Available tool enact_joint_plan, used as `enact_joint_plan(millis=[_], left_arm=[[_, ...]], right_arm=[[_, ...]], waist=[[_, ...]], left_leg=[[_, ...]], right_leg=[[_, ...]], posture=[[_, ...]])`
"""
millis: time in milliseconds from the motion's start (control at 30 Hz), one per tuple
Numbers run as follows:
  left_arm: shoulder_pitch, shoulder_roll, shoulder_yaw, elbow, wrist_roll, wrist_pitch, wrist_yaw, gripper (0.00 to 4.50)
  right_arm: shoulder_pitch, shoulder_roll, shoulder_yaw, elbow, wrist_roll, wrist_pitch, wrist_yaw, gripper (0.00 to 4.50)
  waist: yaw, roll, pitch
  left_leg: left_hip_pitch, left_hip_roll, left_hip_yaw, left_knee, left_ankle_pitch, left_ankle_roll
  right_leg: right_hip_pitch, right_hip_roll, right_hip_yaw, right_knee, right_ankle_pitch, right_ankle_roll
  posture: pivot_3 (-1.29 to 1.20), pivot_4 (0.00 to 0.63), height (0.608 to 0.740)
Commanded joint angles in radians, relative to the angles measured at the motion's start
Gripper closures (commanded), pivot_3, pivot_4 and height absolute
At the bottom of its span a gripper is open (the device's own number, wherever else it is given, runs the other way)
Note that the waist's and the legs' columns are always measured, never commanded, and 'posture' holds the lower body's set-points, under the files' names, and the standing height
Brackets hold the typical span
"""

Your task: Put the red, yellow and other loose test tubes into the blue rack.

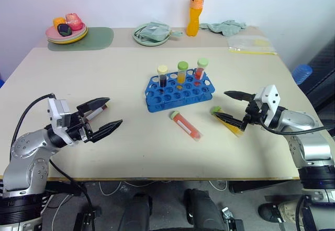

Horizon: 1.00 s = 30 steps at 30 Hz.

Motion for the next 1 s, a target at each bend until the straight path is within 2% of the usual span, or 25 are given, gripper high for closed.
enact_joint_plan(millis=[33, 233, 367, 600, 733, 933, 1000], left_arm=[[0.011, -0.009, -0.010, -0.037, 0.007, -0.024, 0.007, 0.01], [0.007, -0.003, -0.013, -0.064, -0.008, -0.003, 0.023, 0.01], [-0.026, 0.018, -0.018, -0.054, -0.009, 0.011, 0.016, 0.01], [-0.023, 0.023, -0.003, -0.035, -0.007, 0.005, 0.014, 0.01], [-0.028, 0.014, -0.041, -0.055, -0.007, 0.023, 0.013, 0.01], [-0.073, 0.015, -0.062, -0.035, 0.000, 0.033, 0.014, 0.01], [-0.077, 0.021, -0.062, -0.031, 0.001, 0.033, 0.007, 0.01]], right_arm=[[-0.036, -0.027, -0.025, -0.004, 0.001, -0.014, 0.009, 0.00], [-0.054, -0.024, -0.025, -0.016, 0.006, 0.017, -0.017, 0.00], [-0.085, -0.004, -0.034, -0.066, 0.011, 0.067, -0.091, 0.00], [-0.084, 0.000, 0.004, -0.169, -0.044, 0.168, -0.205, 0.00], [-0.092, -0.009, 0.033, -0.250, -0.079, 0.274, -0.271, 0.00], [-0.090, -0.008, 0.033, -0.237, -0.132, 0.277, -0.324, 0.00], [-0.092, -0.021, 0.036, -0.281, -0.094, 0.381, -0.309, 0.00]], waist=[[-0.001, 0.000, 0.000], [0.000, 0.000, 0.000], [-0.001, 0.000, 0.000], [0.000, 0.000, 0.000], [0.000, 0.000, 0.000], [0.003, 0.000, 0.000], [0.002, 0.000, 0.000]], left_leg=[[0.000, 0.000, 0.000, 0.000, 0.000, 0.000], [0.000, 0.000, 0.000, 0.000, 0.000, 0.000], [0.000, 0.000, 0.000, 0.000, 0.000, 0.000], [0.000, 0.000, 0.000, 0.000, 0.000, 0.000], [0.000, 0.000, 0.000, 0.000, 0.000, 0.000], [-0.001, 0.000, 0.000, 0.001, 0.000, 0.000], [-0.001, 0.000, 0.000, 0.000, 0.000, 0.000]], right_leg=[[0.000, 0.000, 0.000, 0.000, 0.000, 0.000], [0.000, 0.000, 0.000, 0.000, 0.000, 0.000], [0.000, 0.000, 0.000, 0.000, 0.000, 0.000], [0.000, 0.000, 0.000, 0.000, 0.000, 0.000], [0.000, 0.000, 0.000, 0.000, 0.000, 0.000], [0.000, 0.000, 0.000, 0.000, 0.000, 0.000], [0.000, 0.000, 0.000, 0.000, 0.000, 0.000]], posture=[[0.00, 0.150, 0.740], [0.00, 0.150, 0.740], [0.00, 0.150, 0.740], [0.00, 0.150, 0.740], [0.00, 0.150, 0.740], [0.00, 0.150, 0.740], [0.00, 0.150, 0.740]])
